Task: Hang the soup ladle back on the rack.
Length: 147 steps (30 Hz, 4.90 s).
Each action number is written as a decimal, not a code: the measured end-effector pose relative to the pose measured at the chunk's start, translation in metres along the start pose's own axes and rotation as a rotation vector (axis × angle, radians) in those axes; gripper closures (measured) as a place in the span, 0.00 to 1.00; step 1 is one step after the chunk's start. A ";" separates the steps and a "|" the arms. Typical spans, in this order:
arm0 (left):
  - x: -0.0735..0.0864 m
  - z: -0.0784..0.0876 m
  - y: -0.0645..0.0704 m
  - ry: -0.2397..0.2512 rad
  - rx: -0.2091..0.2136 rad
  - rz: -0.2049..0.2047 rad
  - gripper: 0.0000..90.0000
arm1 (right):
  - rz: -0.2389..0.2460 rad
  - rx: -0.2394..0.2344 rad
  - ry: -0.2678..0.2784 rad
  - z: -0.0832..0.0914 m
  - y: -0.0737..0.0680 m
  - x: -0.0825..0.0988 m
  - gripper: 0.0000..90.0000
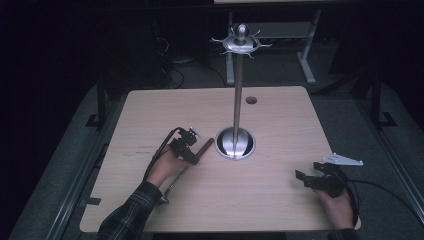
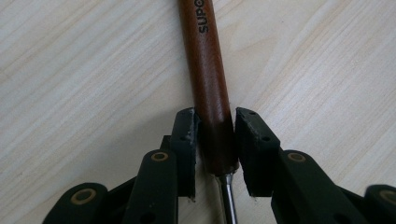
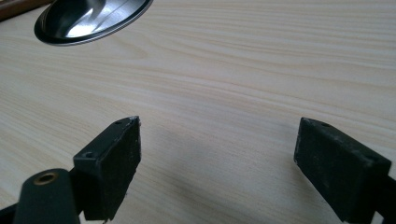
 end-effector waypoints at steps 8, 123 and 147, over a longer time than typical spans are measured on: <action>0.002 0.001 -0.002 -0.024 -0.010 0.003 0.80 | -0.001 0.001 -0.001 0.000 0.000 0.000 0.16; -0.124 0.239 0.051 0.838 0.118 -0.274 0.83 | -0.003 -0.004 0.002 0.000 0.001 0.000 0.16; -0.132 0.226 0.050 0.812 0.127 -0.266 0.74 | -0.003 -0.006 0.002 0.000 0.000 0.000 0.16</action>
Point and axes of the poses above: each handheld gripper's, and its own axes: z roughly backward along the jaws, x roughly out of its underside, y roughly to its right, the point moved 8 cm from there along -z, roughly forward along the jaws, and after that the axes turned 3 degrees about -z, right-handed, at the moved point
